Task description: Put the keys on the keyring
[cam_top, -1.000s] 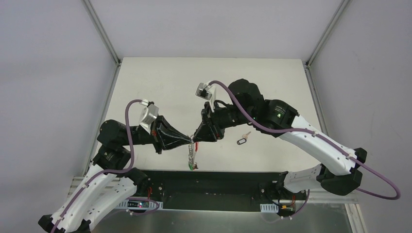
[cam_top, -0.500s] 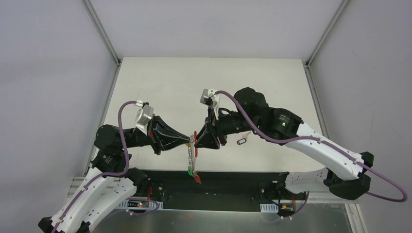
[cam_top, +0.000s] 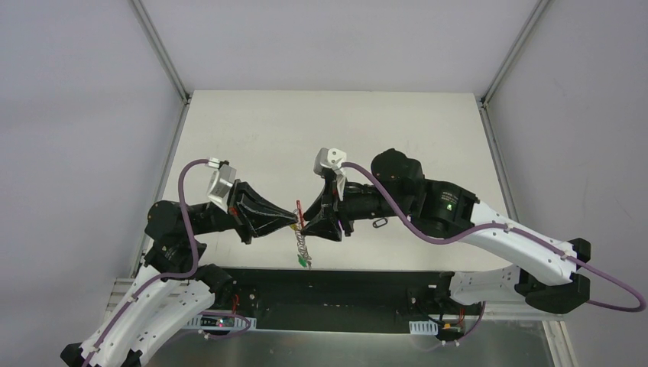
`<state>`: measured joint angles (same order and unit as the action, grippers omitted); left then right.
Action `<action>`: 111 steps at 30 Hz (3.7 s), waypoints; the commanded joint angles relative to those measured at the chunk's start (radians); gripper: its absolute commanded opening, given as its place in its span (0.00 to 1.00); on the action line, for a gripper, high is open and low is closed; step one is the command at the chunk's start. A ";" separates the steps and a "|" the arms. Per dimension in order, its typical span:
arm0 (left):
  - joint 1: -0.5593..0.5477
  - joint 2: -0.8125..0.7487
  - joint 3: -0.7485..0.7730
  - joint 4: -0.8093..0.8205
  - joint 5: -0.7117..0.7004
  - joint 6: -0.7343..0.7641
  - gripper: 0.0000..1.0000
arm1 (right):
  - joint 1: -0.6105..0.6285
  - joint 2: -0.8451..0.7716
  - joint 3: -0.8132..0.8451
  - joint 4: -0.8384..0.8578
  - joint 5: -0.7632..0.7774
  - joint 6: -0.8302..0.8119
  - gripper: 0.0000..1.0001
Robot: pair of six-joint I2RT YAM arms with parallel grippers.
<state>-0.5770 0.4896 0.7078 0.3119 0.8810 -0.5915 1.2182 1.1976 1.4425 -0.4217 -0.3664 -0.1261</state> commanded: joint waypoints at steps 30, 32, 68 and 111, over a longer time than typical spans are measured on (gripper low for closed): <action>-0.008 -0.033 0.011 0.095 0.010 -0.034 0.00 | 0.035 -0.001 0.026 0.100 0.044 -0.067 0.28; -0.007 -0.035 0.011 0.095 0.011 -0.036 0.00 | 0.036 0.002 0.028 0.100 0.048 -0.067 0.26; -0.007 -0.084 0.116 -0.188 -0.021 0.085 0.61 | 0.085 -0.149 -0.100 0.084 0.152 -0.049 0.00; -0.239 1.205 0.511 -0.306 -0.538 0.020 0.64 | 0.085 -0.460 -0.023 -0.423 0.742 0.269 0.00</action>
<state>-0.7872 1.6024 1.0916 0.0975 0.4187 -0.5327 1.2987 0.7605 1.3731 -0.8295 0.3134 0.1215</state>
